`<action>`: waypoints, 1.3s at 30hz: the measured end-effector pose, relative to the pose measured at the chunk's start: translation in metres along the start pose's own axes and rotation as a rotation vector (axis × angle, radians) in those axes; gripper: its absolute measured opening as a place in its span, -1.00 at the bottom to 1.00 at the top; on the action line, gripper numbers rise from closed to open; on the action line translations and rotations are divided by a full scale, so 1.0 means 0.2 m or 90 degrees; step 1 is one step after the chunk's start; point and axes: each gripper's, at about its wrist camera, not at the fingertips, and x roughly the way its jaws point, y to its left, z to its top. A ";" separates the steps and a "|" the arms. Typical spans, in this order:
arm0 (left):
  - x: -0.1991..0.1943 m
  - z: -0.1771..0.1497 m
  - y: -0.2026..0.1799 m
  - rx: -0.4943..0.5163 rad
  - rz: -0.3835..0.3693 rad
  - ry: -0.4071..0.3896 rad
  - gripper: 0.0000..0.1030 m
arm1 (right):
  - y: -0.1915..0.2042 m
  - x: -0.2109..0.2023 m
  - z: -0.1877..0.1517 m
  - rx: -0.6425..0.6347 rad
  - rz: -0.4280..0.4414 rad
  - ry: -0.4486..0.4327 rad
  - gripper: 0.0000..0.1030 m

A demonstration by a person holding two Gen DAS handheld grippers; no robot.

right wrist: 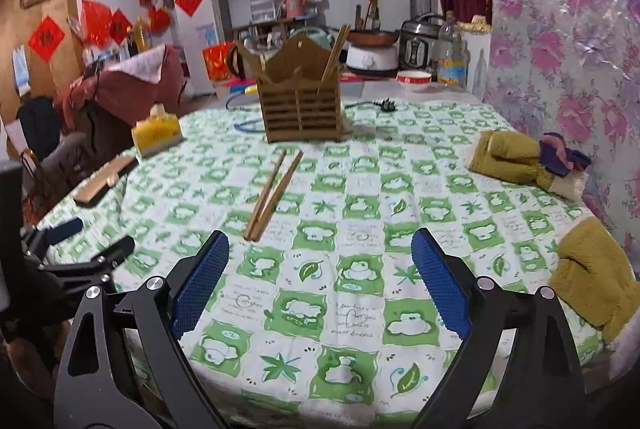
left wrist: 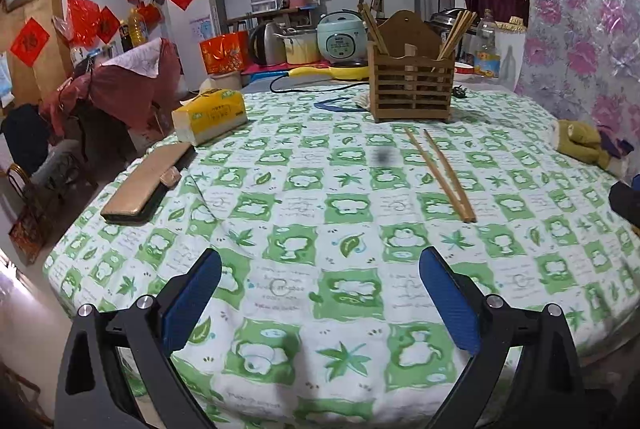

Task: Organize utensils
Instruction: 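Withdraw both open tools toward the last two chopsticks on the cloth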

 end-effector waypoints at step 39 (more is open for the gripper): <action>0.63 0.25 -0.40 0.132 -0.156 0.198 0.89 | -0.25 0.50 0.12 0.094 -0.031 0.033 0.74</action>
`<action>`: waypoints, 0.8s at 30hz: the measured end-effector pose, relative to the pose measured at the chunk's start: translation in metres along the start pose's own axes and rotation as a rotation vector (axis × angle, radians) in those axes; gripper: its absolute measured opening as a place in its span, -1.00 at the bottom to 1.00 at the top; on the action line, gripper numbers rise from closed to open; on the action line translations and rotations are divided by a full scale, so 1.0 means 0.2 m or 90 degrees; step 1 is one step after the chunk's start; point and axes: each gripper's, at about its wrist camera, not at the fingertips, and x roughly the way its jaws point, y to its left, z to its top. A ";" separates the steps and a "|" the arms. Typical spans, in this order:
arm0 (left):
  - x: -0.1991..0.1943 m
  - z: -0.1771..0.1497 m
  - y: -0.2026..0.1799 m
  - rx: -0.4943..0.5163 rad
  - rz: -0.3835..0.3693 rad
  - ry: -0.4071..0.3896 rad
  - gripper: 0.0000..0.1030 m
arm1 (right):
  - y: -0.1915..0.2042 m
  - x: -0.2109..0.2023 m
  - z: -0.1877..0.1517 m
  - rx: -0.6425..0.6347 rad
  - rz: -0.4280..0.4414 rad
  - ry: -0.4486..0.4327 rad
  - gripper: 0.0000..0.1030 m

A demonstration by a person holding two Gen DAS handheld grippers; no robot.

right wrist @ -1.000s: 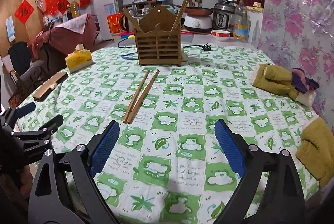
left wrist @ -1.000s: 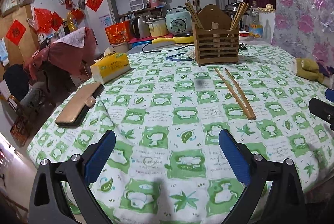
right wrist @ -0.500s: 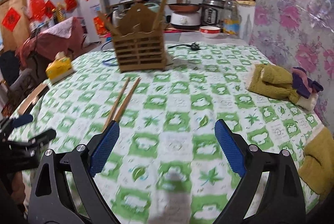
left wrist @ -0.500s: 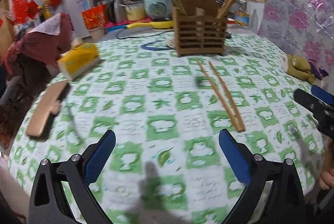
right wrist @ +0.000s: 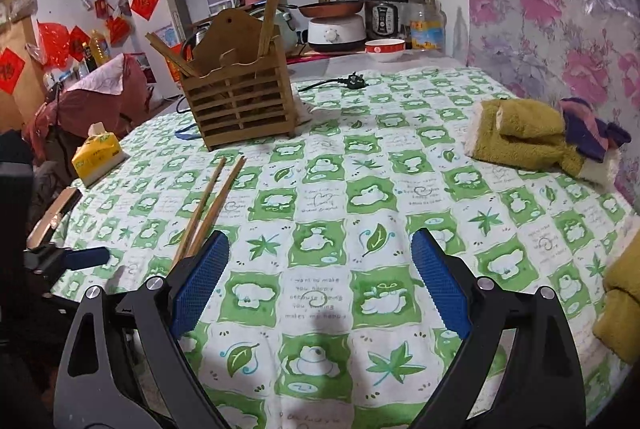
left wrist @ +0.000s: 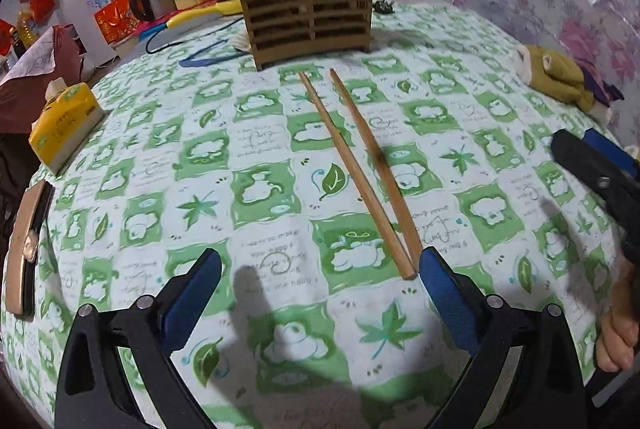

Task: Organize utensils
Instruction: 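Withdraw both open tools toward the last two chopsticks on the cloth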

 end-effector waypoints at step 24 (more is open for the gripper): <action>0.02 0.00 0.47 -0.141 0.035 0.002 0.89 | 0.36 0.08 -0.10 -0.228 0.088 0.097 0.70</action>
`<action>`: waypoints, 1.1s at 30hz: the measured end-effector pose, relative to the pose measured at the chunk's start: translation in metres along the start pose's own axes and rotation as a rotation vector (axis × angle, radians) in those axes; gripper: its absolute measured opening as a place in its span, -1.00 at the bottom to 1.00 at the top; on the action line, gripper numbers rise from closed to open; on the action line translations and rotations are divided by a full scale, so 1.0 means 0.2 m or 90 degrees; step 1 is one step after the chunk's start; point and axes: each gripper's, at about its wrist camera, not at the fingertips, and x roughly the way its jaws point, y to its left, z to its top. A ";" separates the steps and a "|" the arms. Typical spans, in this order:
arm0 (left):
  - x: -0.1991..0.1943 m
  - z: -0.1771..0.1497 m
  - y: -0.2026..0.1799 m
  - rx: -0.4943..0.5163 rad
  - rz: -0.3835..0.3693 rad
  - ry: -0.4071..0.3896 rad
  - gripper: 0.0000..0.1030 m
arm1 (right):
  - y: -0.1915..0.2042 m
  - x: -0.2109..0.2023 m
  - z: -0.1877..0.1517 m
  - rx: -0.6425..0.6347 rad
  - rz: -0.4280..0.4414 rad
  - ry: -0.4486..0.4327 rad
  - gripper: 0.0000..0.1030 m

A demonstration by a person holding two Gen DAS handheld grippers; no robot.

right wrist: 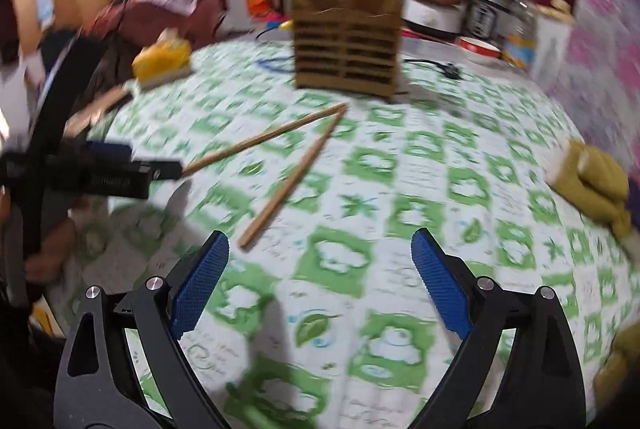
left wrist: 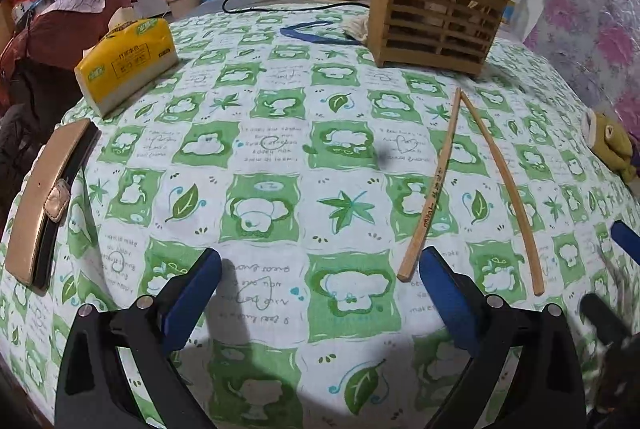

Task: Organize utensils
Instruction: 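Withdraw both open tools toward the last two chopsticks on the cloth, then close the right tool on a chopstick while the left tool grasps the other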

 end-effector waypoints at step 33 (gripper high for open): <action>-0.03 -0.09 -0.24 0.179 -0.091 -0.017 -0.03 | -0.26 0.04 -0.01 0.155 0.014 0.014 0.13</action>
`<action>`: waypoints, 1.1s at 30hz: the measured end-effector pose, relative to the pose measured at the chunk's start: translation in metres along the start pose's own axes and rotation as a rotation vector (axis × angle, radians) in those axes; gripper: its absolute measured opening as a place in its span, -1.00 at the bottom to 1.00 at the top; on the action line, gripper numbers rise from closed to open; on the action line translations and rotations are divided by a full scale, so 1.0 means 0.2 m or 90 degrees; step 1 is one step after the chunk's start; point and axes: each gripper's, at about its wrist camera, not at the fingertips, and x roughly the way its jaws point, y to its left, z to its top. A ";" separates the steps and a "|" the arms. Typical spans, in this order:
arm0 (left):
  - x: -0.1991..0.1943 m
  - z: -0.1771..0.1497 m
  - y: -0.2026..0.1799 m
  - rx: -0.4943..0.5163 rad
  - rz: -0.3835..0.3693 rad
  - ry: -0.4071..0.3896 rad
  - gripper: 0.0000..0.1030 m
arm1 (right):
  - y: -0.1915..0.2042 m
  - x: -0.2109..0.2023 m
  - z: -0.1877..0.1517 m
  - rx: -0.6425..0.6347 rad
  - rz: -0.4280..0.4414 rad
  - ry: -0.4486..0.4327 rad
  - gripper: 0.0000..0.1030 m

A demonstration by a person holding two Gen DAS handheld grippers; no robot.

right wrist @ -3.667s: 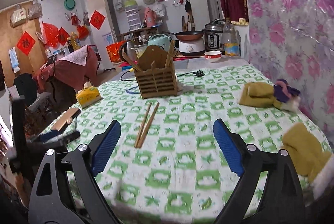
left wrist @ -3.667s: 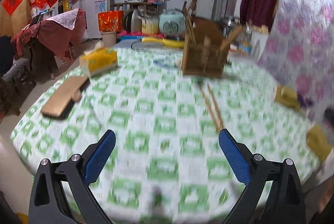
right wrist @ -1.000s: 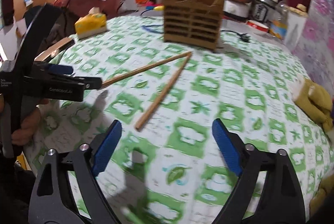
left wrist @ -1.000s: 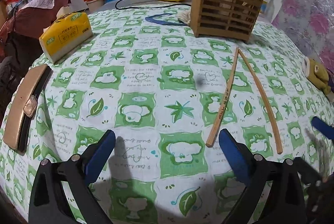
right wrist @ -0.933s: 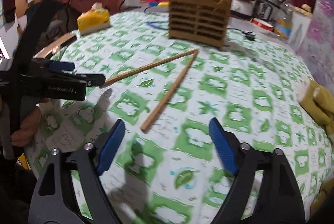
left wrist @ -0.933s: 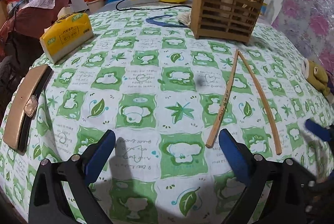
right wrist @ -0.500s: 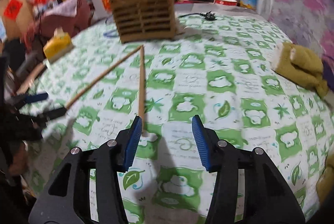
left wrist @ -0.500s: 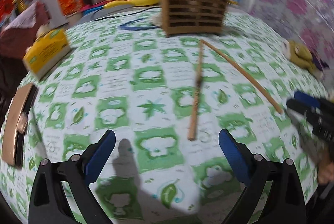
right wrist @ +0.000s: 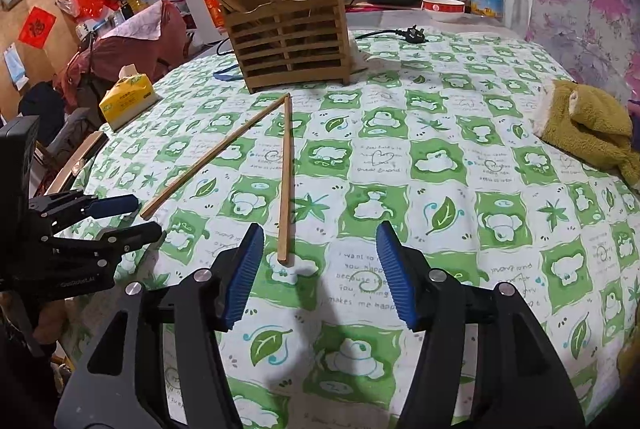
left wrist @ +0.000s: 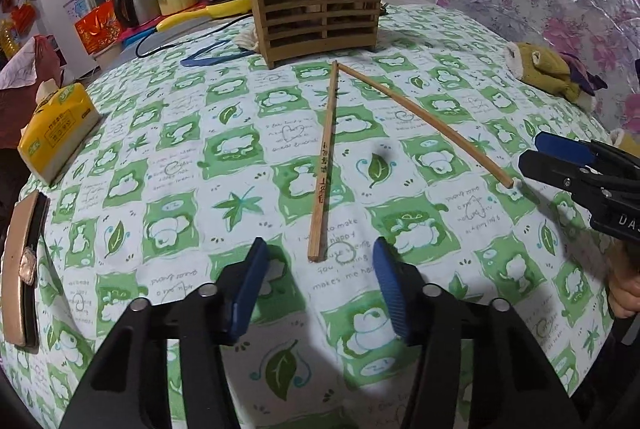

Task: Organize utensils
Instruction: 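Close the right tool on a chopstick while the left tool grasps the other, then lift both held chopsticks up over the wooden caddy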

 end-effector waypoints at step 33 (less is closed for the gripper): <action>-0.06 0.02 0.01 -0.038 -0.007 -0.039 -0.89 | 0.12 0.01 -0.03 -0.084 -0.019 -0.004 -0.87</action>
